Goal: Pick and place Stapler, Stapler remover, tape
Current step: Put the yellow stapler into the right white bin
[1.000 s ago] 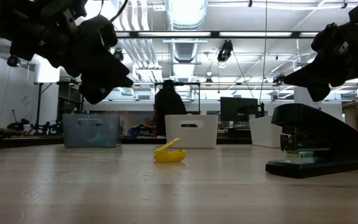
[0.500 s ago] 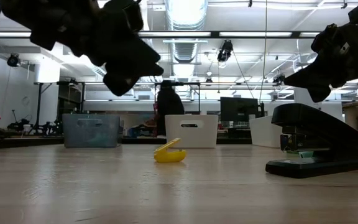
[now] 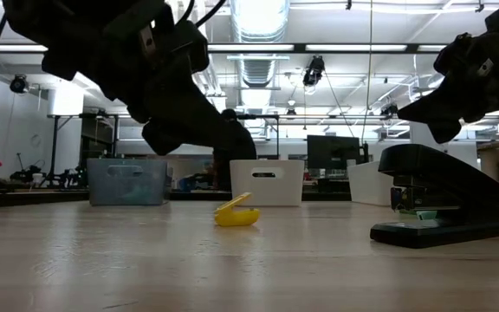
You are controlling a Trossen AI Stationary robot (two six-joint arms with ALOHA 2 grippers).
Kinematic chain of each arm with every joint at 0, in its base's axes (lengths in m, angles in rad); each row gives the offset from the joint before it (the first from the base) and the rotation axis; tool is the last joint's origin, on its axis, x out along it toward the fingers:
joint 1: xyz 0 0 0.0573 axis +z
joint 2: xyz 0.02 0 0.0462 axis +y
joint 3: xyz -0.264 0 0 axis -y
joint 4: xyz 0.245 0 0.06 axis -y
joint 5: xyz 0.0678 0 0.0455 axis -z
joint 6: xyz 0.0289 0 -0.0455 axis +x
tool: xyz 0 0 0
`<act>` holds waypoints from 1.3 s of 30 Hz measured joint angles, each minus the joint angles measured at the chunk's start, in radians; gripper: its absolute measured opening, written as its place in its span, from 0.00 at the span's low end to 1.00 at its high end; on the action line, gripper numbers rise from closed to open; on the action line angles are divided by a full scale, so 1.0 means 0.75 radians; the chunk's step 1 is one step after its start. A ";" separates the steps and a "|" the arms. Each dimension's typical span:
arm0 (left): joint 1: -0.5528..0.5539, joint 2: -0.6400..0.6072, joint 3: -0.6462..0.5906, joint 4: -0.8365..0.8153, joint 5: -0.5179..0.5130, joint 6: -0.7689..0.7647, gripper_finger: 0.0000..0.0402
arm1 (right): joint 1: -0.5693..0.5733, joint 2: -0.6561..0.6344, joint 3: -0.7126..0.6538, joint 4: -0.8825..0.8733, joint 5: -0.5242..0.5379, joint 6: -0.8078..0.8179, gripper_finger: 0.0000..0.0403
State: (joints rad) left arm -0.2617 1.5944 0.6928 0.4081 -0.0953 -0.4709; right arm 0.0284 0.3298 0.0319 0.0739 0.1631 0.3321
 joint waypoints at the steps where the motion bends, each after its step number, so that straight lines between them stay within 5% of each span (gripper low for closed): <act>1: -0.008 0.006 0.004 0.003 -0.005 0.008 0.30 | 0.000 0.000 0.000 -0.005 -0.006 -0.001 0.02; 12: -0.074 0.165 0.088 -0.086 -0.161 0.037 0.53 | 0.001 0.000 0.000 -0.025 -0.010 0.003 0.02; 20: -0.089 0.325 0.186 -0.141 -0.210 0.032 0.56 | 0.000 0.000 0.000 -0.024 -0.011 0.006 0.02; 30: -0.090 0.336 0.203 -0.186 -0.235 -0.035 0.51 | 0.001 0.000 0.000 -0.025 -0.012 0.002 0.02; 39: -0.089 0.333 0.203 -0.206 -0.243 -0.039 0.30 | 0.001 0.002 0.000 -0.026 -0.013 0.002 0.02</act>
State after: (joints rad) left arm -0.3286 1.8445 0.8448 0.2535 -0.2778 -0.4999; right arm 0.0288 0.3313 0.0319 0.0547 0.1532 0.3336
